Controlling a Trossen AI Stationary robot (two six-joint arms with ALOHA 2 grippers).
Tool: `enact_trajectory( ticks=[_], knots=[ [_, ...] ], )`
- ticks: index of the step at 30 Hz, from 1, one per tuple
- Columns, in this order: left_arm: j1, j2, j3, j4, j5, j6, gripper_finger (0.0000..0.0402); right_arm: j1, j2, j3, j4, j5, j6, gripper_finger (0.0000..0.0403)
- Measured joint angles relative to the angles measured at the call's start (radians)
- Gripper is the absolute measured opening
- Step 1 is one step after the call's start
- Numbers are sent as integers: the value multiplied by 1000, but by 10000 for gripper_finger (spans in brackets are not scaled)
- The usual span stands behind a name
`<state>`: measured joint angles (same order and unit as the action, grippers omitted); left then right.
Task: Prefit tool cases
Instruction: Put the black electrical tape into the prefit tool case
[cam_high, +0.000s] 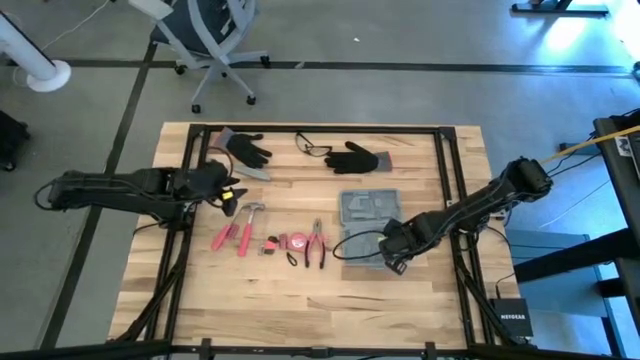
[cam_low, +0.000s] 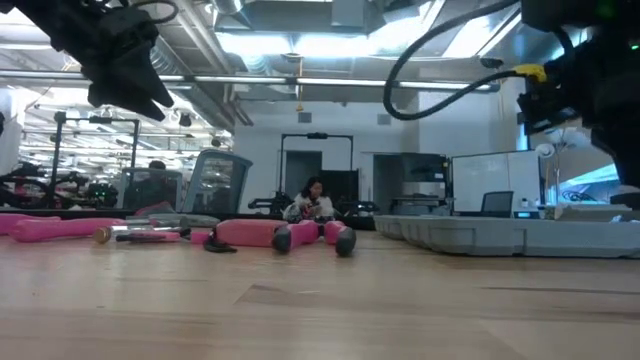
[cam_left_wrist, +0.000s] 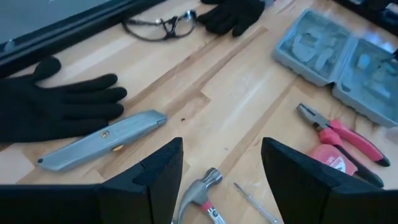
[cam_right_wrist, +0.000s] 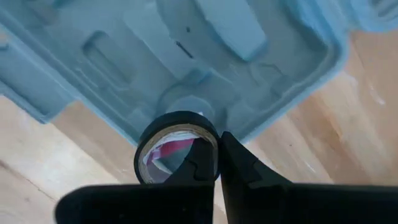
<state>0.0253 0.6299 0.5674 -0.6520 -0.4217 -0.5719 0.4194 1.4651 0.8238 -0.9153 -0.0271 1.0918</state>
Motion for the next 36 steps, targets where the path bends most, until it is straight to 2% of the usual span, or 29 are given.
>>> enact_trajectory(
  ticks=[4,17,27,31,34,36],
  knots=[
    [-1,26,0,11,2,-7,210,0,0,0,7,26,7,4],
    [-1,38,0,17,3,-5,210,0,0,0,0,43,5,71],
    [-1,38,0,15,3,-5,210,-1,1,13,-18,0,3,119],
    [-1,38,0,14,3,-4,210,-1,-7,91,-154,123,27,96],
    [-1,38,0,12,3,-4,210,-2,-17,141,-241,192,27,44],
    [-1,38,0,13,3,-1,210,-3,-19,144,-235,176,28,12]
  ],
)
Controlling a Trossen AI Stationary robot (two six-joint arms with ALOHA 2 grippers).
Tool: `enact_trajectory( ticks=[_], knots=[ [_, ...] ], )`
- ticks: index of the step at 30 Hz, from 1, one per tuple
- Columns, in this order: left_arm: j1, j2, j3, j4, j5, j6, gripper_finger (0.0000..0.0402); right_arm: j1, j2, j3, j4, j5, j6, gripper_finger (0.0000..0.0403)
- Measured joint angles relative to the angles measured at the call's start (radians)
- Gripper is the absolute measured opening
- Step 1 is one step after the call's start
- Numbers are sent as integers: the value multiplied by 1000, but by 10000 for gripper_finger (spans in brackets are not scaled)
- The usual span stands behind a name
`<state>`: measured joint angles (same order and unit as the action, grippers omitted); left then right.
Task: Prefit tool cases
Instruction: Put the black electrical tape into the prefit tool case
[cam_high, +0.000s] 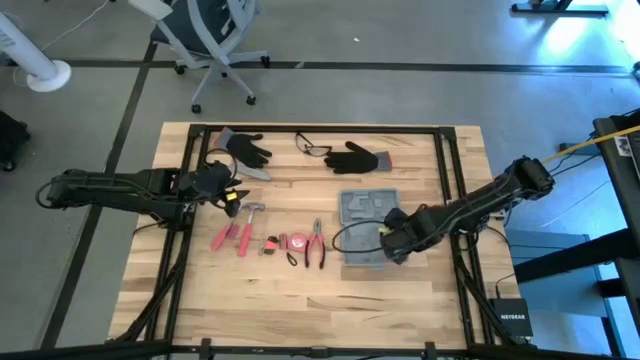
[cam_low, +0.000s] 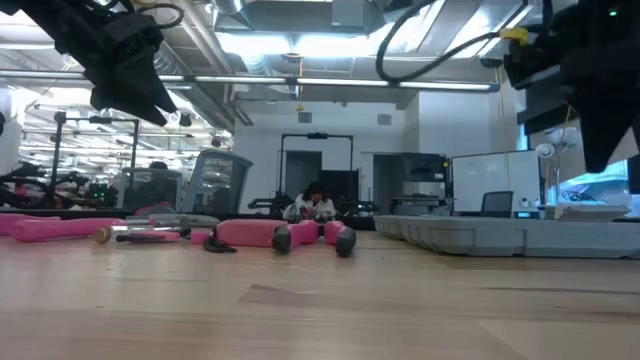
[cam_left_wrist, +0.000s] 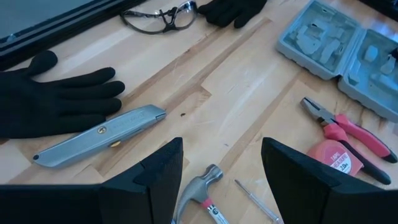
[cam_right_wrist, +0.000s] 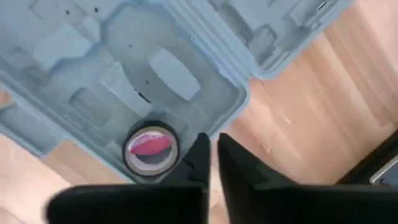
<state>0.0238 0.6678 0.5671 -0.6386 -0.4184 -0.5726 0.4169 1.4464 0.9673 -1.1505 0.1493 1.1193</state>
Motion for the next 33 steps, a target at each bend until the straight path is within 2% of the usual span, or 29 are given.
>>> enact_trajectory(
  ticks=[3,6,8,12,14,18,22,26,33],
  knots=[
    [0,14,0,18,0,-18,207,3,-2,-37,109,-85,30,4],
    [0,75,0,51,0,9,181,3,-2,-97,221,-120,97,1],
    [0,143,0,132,17,10,144,3,-3,-109,251,-109,142,0],
    [-6,334,0,424,146,34,35,2,-82,-89,258,-26,171,0],
    [-14,450,1,590,167,45,11,3,-135,-89,238,7,199,0],
    [-18,694,59,814,240,51,2,3,-267,-90,221,84,236,0],
    [-25,927,194,921,367,77,0,3,-394,-90,233,171,240,0],
    [-44,1115,383,941,426,153,0,2,-463,-89,217,209,260,0],
    [-68,1352,672,901,467,230,0,2,-466,-89,203,218,261,0]
  ],
)
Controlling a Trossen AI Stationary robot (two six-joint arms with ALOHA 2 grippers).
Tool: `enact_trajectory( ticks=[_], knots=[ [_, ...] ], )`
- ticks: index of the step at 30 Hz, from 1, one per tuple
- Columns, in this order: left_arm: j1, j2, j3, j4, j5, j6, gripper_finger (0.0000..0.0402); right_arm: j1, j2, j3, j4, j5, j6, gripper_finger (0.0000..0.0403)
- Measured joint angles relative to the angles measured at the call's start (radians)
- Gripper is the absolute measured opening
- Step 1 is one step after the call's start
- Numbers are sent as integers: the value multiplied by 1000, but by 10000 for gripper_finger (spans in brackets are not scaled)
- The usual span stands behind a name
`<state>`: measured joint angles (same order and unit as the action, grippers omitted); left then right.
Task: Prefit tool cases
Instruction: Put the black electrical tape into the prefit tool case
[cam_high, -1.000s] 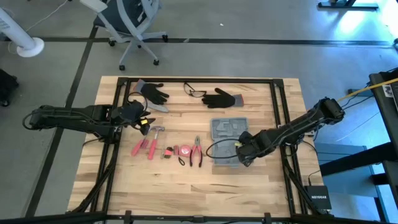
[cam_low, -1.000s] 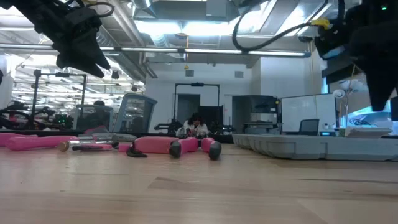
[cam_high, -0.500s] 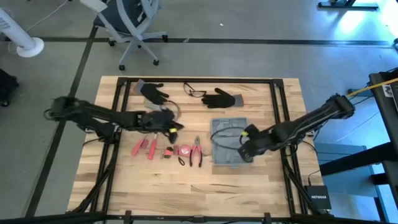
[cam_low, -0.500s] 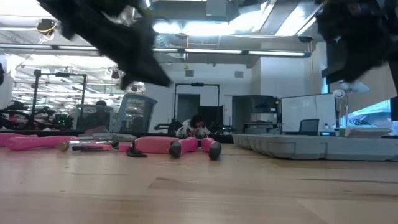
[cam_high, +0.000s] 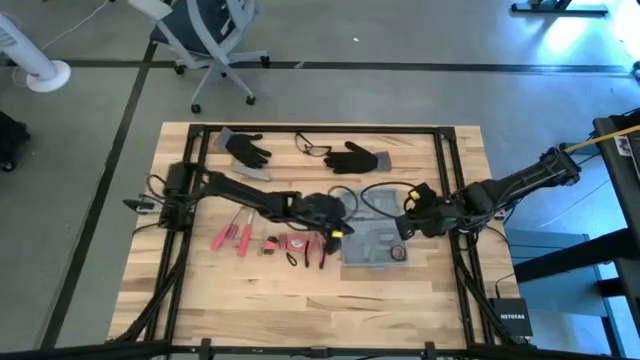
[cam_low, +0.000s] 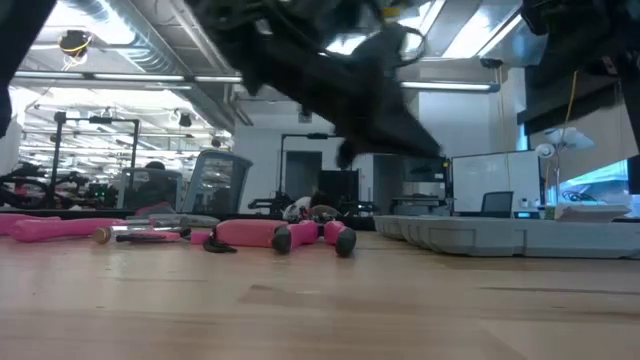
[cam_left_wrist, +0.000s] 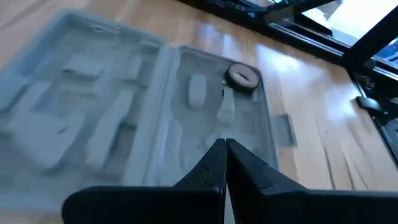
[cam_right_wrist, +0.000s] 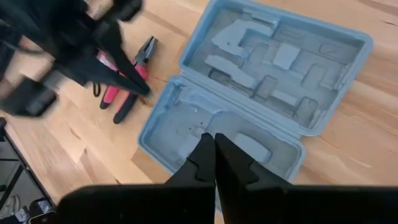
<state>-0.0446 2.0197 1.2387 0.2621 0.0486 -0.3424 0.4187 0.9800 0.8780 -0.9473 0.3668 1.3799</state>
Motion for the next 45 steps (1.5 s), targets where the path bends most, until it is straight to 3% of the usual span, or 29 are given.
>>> enact_trajectory(
  ticks=[5,9,14,18,22,27,34,45],
  knots=[
    [-8,113,135,-148,4,19,0,1,4,0,13,29,-17,0],
    [-13,154,157,-214,4,-6,0,1,5,0,12,34,-18,0],
    [-15,151,161,-341,-1,5,0,29,5,0,0,-5,-24,0],
    [-14,140,161,-430,-2,-4,0,62,21,0,-38,-95,20,0],
    [-15,140,161,-433,-4,-66,0,114,89,-5,-22,-158,81,0],
    [-22,141,159,-428,-7,-131,0,152,260,-49,193,-195,91,0],
    [-45,143,158,-421,-8,-143,0,137,471,-50,247,-122,169,0],
    [-52,120,153,-407,-4,-117,0,131,411,-27,201,-63,208,0]
  ],
)
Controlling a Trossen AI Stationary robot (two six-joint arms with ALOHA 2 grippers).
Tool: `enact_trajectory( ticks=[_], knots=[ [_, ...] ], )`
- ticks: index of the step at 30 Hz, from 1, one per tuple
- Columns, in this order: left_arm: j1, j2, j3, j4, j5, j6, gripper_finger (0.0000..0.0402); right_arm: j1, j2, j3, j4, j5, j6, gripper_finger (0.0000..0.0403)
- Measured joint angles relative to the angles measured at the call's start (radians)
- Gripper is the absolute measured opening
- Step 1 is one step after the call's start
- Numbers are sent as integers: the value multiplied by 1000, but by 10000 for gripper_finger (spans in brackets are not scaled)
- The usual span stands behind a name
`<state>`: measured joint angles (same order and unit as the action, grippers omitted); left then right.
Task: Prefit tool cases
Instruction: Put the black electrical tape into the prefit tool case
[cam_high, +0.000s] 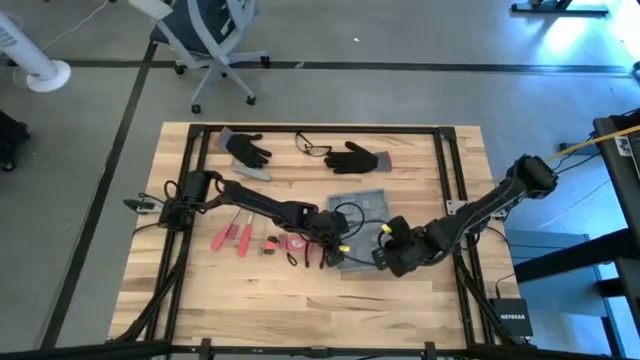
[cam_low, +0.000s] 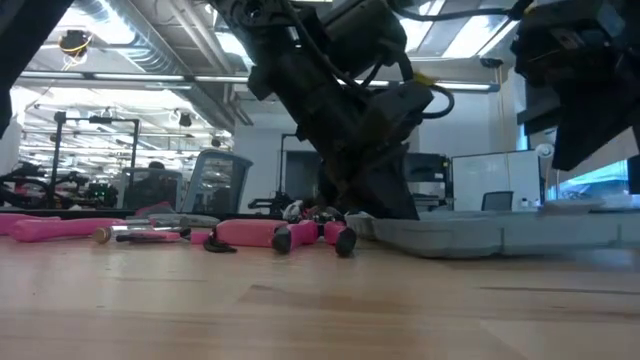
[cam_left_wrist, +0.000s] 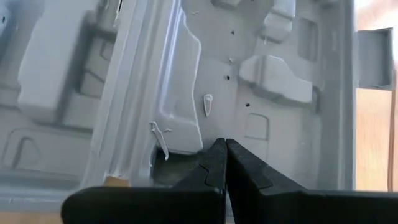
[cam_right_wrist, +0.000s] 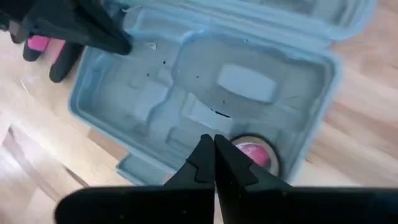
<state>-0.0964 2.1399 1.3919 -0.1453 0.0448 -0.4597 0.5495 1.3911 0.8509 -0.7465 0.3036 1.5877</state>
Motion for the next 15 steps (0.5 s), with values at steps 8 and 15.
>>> enact_trajectory(
  ticks=[8,15],
  knots=[
    [33,-64,1,28,-8,75,0,0,-8,-17,-57,-70,-21,0],
    [40,-63,0,25,-9,75,0,0,-8,-53,-26,-45,25,0]
  ],
)
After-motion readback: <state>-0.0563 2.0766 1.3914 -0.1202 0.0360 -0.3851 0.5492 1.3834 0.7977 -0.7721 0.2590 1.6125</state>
